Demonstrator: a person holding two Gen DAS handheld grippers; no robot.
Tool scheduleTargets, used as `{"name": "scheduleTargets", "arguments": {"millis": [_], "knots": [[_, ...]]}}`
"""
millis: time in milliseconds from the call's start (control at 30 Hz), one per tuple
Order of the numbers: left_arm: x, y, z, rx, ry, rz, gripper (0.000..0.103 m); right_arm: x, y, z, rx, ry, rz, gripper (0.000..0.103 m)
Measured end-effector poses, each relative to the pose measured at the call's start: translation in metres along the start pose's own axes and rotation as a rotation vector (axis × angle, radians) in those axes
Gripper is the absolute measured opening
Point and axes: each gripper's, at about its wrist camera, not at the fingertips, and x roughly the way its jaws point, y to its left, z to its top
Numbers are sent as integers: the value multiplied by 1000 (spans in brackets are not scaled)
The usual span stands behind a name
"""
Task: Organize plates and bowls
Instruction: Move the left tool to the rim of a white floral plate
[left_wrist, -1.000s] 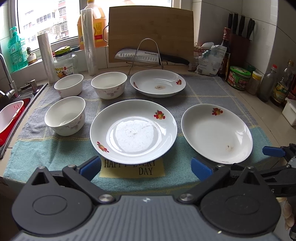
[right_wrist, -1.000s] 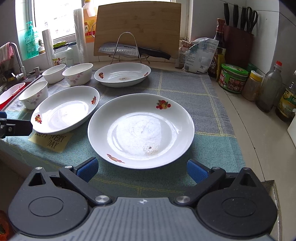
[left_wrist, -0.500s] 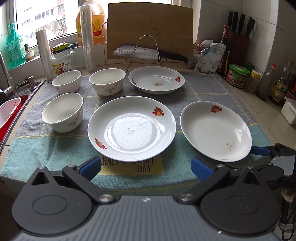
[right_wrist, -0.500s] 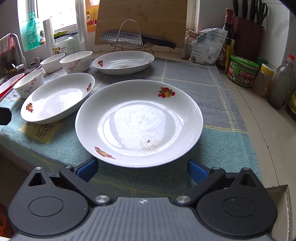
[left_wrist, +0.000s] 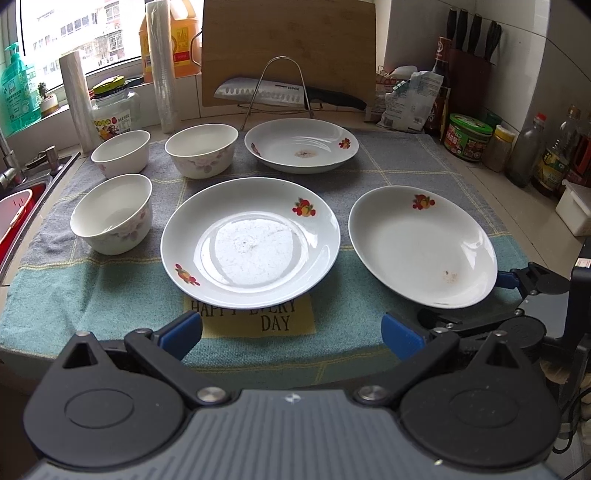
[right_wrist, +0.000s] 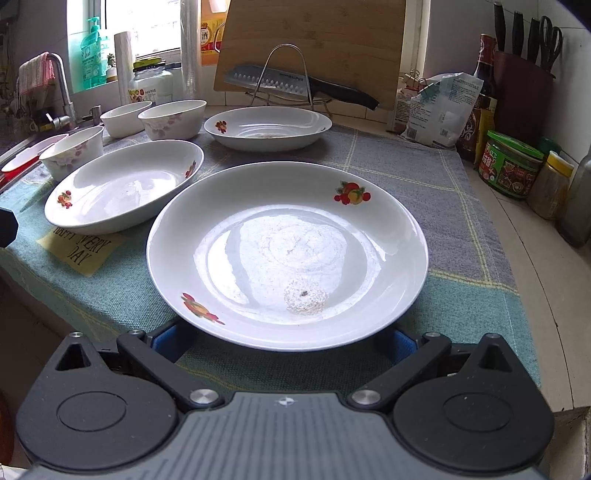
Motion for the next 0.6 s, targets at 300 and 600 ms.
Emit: {"name": "scheduleTargets", "arguments": {"millis": [300, 600], "knots": [[12, -12, 28, 109, 0, -118, 102, 0, -1, -4, -2, -42, 0, 103], [58, -42, 85, 303, 4, -260, 102, -2, 1, -7, 7, -52, -11, 103]]}}
